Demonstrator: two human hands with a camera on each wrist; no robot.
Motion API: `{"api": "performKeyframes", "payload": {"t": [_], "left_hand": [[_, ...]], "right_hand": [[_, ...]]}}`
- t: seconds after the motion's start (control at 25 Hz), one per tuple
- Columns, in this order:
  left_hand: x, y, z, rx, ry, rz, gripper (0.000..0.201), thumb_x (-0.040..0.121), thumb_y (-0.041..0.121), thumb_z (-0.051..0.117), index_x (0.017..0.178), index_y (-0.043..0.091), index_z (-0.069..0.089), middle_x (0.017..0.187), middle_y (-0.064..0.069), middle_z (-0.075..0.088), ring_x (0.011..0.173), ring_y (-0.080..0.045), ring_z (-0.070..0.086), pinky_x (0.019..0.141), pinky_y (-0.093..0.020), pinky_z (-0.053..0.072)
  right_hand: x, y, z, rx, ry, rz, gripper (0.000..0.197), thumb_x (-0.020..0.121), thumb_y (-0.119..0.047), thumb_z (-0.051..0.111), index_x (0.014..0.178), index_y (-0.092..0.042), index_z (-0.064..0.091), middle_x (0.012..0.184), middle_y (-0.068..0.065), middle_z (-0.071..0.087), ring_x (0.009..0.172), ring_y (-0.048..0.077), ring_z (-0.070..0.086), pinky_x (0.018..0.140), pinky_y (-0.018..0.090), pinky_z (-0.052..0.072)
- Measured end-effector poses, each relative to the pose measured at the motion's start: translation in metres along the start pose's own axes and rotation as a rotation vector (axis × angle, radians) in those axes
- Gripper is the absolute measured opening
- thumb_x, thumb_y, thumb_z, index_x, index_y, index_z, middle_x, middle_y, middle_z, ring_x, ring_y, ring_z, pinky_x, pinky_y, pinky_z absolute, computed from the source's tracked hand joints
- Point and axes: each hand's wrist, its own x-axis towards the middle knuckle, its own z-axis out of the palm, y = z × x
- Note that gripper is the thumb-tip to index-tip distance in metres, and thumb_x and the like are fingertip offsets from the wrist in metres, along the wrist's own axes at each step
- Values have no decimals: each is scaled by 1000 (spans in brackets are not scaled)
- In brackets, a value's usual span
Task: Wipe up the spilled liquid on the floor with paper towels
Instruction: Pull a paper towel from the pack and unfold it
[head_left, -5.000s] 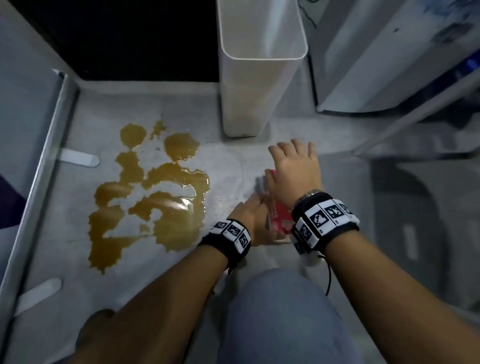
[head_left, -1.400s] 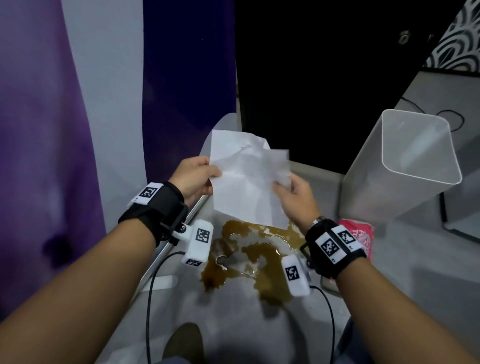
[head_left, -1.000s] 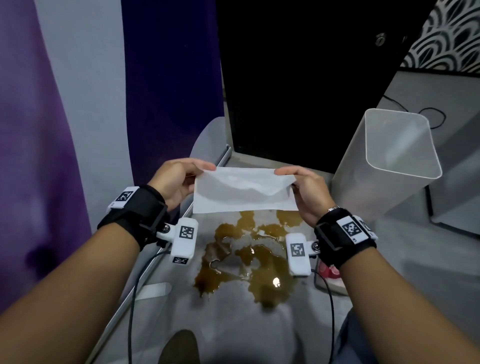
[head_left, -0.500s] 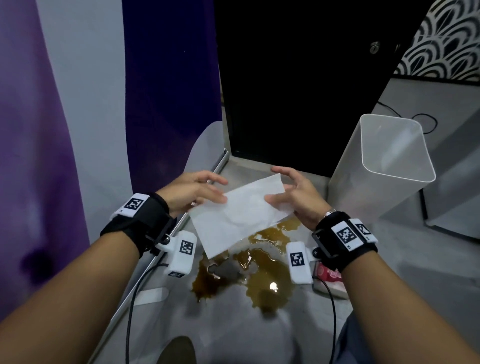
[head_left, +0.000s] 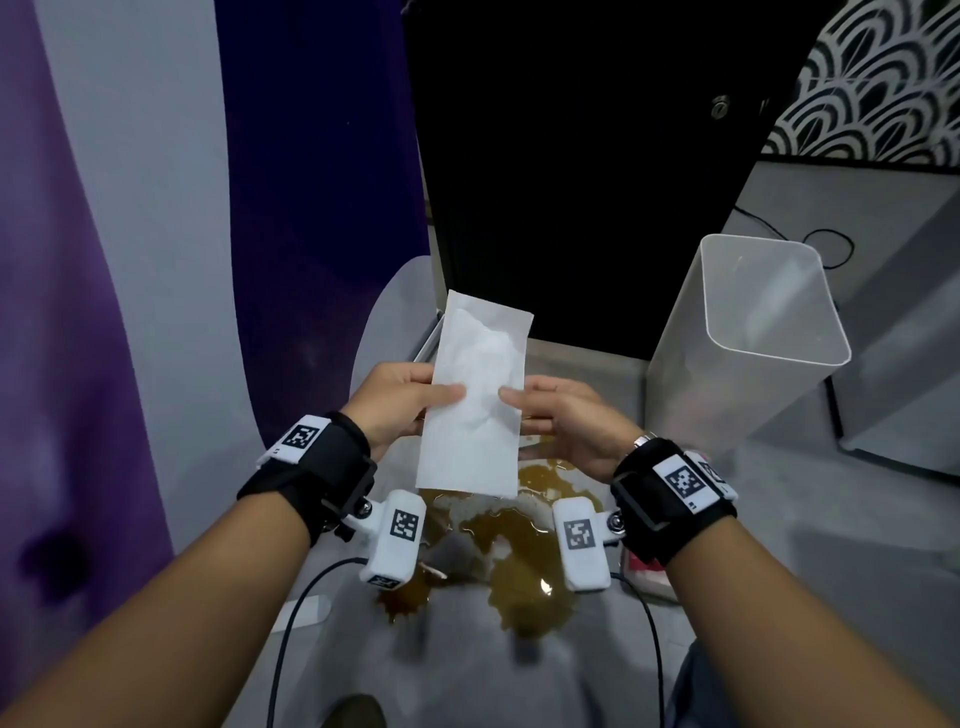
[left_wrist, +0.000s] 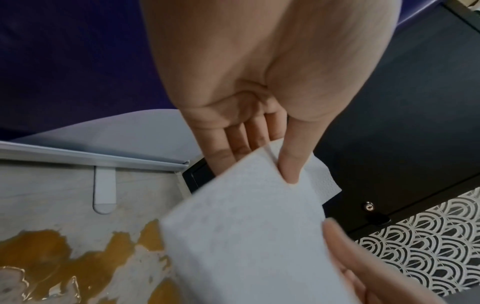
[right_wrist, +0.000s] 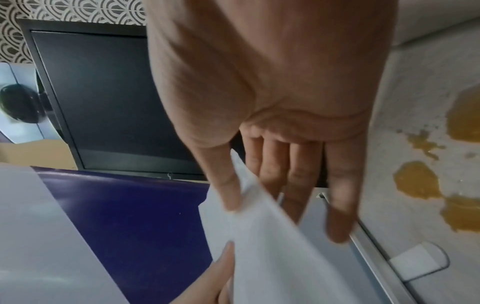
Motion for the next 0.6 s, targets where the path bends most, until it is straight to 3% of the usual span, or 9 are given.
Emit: {"api": "performKeyframes", "payload": {"t": [0.08,0.24,0.36,0.48,0.6], "left_hand": [[-2,0,2,-26,-9,-3,22,91,9,66,112,7,71,106,-7,75,97,-24,72,86,-42,58],[-4,0,-3,-86,32,0,20,94,1,55,108,6,69,92,-12,74,75,-21,69,69,-33,60],[-4,1,-8,-207,61,7,28,97,0,46,114,5,68,94,-16,75,81,-27,73,70,-36,60],[-7,6,-6,-283,0,-52,31,100,24,44,114,17,71,93,-9,73,84,-28,73,71,-42,59],[-7,6,-7,-213,-119,-214,46,92,56,53,115,20,71,102,-13,74,93,-31,72,77,-45,58]], "right_hand": [[2,-1,5,34,81,-51,3,89,-12,73,89,-10,71,94,10,75,80,21,71,64,29,59],[9,-1,5,74,197,-72,8,91,-3,64,96,-3,70,90,13,67,66,17,63,54,25,54],[9,-4,7,167,253,-116,17,94,-2,59,106,-2,72,87,8,67,57,12,58,48,22,48],[7,-5,7,92,247,-206,17,95,-4,60,99,-7,77,78,3,71,59,13,59,49,24,49],[6,-2,8,-112,260,-326,17,93,-6,64,92,-13,80,92,2,77,75,11,67,59,26,54]]}}
